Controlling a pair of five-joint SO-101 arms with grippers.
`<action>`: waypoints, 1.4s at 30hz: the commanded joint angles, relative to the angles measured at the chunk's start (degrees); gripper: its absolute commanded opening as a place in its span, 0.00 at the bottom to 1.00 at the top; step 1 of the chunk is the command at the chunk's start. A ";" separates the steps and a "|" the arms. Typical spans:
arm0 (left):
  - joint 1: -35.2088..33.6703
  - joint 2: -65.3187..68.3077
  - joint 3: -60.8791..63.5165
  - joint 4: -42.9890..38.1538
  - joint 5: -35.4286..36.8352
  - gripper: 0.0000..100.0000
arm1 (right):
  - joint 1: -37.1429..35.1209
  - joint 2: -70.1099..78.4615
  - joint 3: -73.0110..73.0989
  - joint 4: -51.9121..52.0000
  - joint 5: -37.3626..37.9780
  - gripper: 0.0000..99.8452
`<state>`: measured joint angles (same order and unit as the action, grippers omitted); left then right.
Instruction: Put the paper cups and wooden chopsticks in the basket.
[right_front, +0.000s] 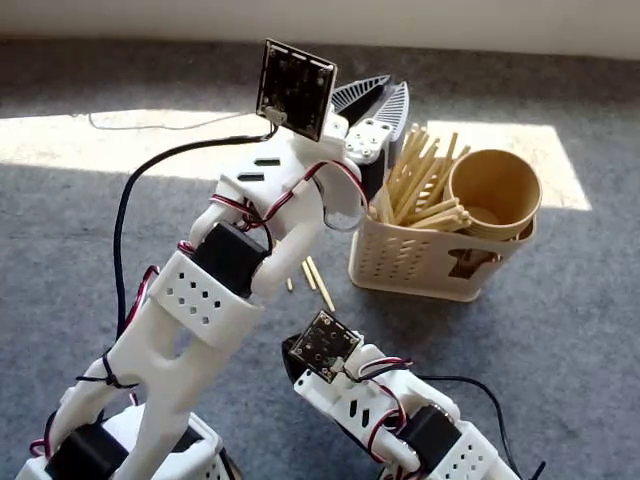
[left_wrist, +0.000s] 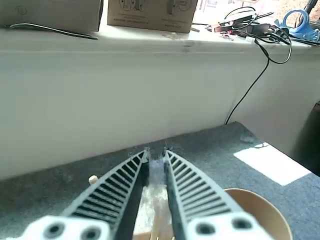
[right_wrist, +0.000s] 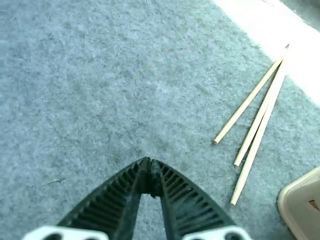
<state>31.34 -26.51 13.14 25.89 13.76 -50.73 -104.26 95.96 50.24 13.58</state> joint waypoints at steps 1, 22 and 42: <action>0.92 -0.75 -3.03 0.53 0.44 0.07 | -0.22 -0.75 5.67 -0.84 0.53 0.01; -9.89 0.75 -8.66 3.52 -5.10 0.06 | 2.15 -0.84 5.67 -1.45 0.62 0.01; -6.46 15.96 -12.35 3.78 -0.26 0.06 | 2.15 -0.84 5.67 -1.45 0.62 0.01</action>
<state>23.16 -11.30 3.30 29.49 13.14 -49.05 -104.26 95.96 50.24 13.58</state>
